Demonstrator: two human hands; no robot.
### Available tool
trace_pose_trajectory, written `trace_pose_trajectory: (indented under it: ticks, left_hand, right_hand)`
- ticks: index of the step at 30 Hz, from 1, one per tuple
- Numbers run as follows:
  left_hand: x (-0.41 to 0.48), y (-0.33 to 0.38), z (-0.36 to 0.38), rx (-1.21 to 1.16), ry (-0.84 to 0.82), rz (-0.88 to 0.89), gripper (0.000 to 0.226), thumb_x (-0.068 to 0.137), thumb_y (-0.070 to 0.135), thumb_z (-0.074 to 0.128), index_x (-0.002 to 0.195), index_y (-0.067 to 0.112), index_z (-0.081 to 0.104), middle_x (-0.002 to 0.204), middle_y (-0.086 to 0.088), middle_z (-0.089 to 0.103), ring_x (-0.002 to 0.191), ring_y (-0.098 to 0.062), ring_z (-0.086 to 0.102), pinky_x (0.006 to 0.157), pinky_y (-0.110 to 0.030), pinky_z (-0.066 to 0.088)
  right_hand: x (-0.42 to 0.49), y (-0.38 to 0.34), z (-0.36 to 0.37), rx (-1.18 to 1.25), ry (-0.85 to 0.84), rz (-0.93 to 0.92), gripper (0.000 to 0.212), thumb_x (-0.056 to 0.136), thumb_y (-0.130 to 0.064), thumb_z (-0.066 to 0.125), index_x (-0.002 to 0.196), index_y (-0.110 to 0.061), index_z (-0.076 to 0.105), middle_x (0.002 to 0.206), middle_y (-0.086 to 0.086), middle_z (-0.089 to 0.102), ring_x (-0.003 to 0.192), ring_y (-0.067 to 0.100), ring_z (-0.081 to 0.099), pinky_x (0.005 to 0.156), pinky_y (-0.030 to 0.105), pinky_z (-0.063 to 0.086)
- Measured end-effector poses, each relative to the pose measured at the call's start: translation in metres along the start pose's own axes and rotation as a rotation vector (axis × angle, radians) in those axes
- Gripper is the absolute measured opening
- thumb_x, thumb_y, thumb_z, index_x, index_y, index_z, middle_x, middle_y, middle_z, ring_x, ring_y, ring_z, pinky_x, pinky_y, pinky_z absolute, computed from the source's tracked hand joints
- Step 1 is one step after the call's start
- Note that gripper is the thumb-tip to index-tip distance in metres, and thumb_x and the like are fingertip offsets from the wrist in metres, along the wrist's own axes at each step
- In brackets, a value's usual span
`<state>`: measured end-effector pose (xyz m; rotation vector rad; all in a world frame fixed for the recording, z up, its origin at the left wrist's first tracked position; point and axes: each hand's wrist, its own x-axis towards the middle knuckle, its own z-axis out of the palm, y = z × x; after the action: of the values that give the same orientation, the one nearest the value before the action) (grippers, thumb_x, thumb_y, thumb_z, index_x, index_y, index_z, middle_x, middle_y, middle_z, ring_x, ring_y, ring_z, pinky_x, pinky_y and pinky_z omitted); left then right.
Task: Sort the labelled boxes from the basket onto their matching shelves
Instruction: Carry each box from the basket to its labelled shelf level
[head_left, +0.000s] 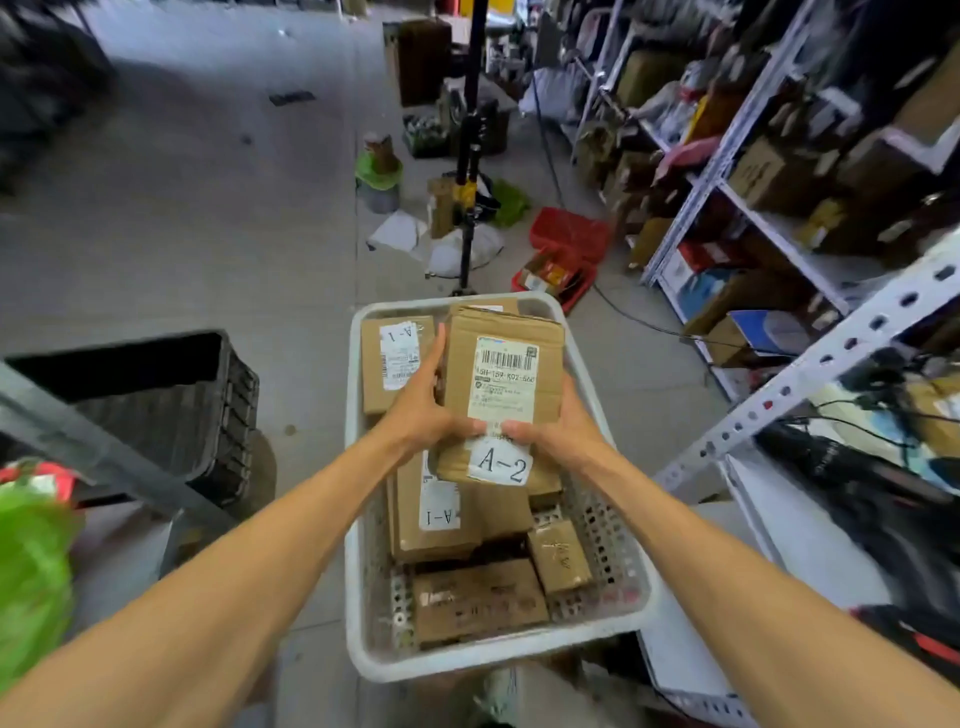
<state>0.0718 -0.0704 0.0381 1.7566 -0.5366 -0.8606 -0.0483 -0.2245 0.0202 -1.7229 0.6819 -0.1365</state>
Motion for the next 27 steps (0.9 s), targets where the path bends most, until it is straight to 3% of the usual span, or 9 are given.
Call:
trace_pose_trajectory:
  ticks: [3, 5, 8, 12, 14, 18, 21, 24, 27]
  left_hand:
    - [-0.015, 0.039, -0.005, -0.021, -0.076, 0.079, 0.123, 0.063, -0.01, 0.081, 0.152, 0.037, 0.01, 0.126, 0.01, 0.05, 0.111, -0.011, 0.054, 0.084, -0.02, 0.053]
    - [-0.025, 0.063, -0.004, -0.035, -0.122, 0.132, 0.121, 0.061, -0.012, 0.081, 0.151, 0.039, 0.016, 0.12, 0.012, 0.052, 0.103, -0.006, 0.058, 0.075, -0.018, 0.055]
    - [-0.045, 0.089, 0.006, -0.049, -0.198, 0.211, 0.122, 0.059, -0.012, 0.081, 0.149, 0.043, 0.02, 0.134, 0.006, 0.05, 0.107, -0.01, 0.06, 0.079, -0.029, 0.058]
    - [-0.077, 0.111, 0.022, 0.003, -0.218, 0.285, 0.122, 0.06, -0.006, 0.084, 0.151, 0.039, 0.017, 0.142, 0.004, 0.043, 0.11, -0.003, 0.05, 0.074, -0.016, 0.052]
    - [-0.094, 0.116, 0.027, 0.026, -0.229, 0.319, 0.122, 0.06, -0.003, 0.086, 0.152, 0.037, 0.016, 0.145, 0.004, 0.041, 0.115, -0.001, 0.046, 0.074, -0.012, 0.049]
    - [-0.141, 0.121, 0.045, 0.056, -0.25, 0.353, 0.126, 0.06, -0.005, 0.085, 0.153, 0.035, 0.01, 0.136, 0.007, 0.044, 0.108, 0.006, 0.049, 0.076, -0.009, 0.048]
    - [-0.181, 0.118, 0.06, 0.073, -0.244, 0.365, 0.129, 0.058, -0.004, 0.086, 0.153, 0.034, 0.008, 0.138, 0.006, 0.043, 0.118, -0.003, 0.046, 0.093, -0.022, 0.047]
    - [-0.218, 0.111, 0.075, 0.081, -0.278, 0.373, 0.126, 0.06, -0.007, 0.084, 0.153, 0.031, 0.008, 0.137, 0.007, 0.042, 0.113, 0.001, 0.043, 0.083, -0.012, 0.047]
    - [-0.25, 0.103, 0.095, 0.118, -0.307, 0.366, 0.127, 0.06, 0.0, 0.086, 0.153, 0.033, 0.006, 0.142, 0.001, 0.041, 0.114, -0.003, 0.045, 0.089, -0.021, 0.046]
  right_hand:
    - [-0.034, -0.028, -0.014, 0.04, 0.127, -0.042, 0.094, 0.069, 0.002, 0.081, 0.141, -0.025, 0.026, 0.124, -0.005, 0.059, 0.11, 0.006, 0.059, 0.086, 0.021, 0.052]
    - [-0.058, -0.046, -0.025, 0.04, 0.199, -0.075, 0.09, 0.068, -0.001, 0.082, 0.136, -0.029, 0.03, 0.119, -0.009, 0.06, 0.108, 0.006, 0.06, 0.085, 0.02, 0.051]
    - [-0.091, -0.06, -0.039, 0.043, 0.282, -0.078, 0.086, 0.067, -0.003, 0.084, 0.132, -0.023, 0.031, 0.118, -0.008, 0.059, 0.113, 0.011, 0.058, 0.087, 0.022, 0.05]
    - [-0.138, -0.081, -0.052, -0.018, 0.333, -0.097, 0.106, 0.058, -0.016, 0.089, 0.143, -0.017, 0.025, 0.13, -0.001, 0.057, 0.121, 0.014, 0.055, 0.106, 0.045, 0.043]
    - [-0.159, -0.085, -0.056, -0.001, 0.352, -0.106, 0.107, 0.06, -0.01, 0.088, 0.145, -0.015, 0.023, 0.131, -0.001, 0.056, 0.121, 0.014, 0.054, 0.107, 0.045, 0.042]
    - [-0.207, -0.087, -0.059, -0.018, 0.371, -0.144, 0.111, 0.055, -0.017, 0.091, 0.144, -0.02, 0.026, 0.129, -0.002, 0.059, 0.121, 0.013, 0.056, 0.106, 0.046, 0.044]
    - [-0.251, -0.085, -0.058, -0.016, 0.369, -0.165, 0.101, 0.064, -0.008, 0.086, 0.144, -0.019, 0.026, 0.127, -0.005, 0.059, 0.119, 0.011, 0.055, 0.104, 0.038, 0.044]
    - [-0.297, -0.071, -0.054, 0.017, 0.374, -0.157, 0.094, 0.068, -0.004, 0.083, 0.141, -0.019, 0.026, 0.116, -0.013, 0.057, 0.111, 0.005, 0.055, 0.097, 0.027, 0.045]
    - [-0.341, -0.055, -0.052, 0.018, 0.406, -0.128, 0.097, 0.066, -0.005, 0.084, 0.143, -0.017, 0.026, 0.122, -0.009, 0.059, 0.113, 0.008, 0.057, 0.102, 0.035, 0.046]
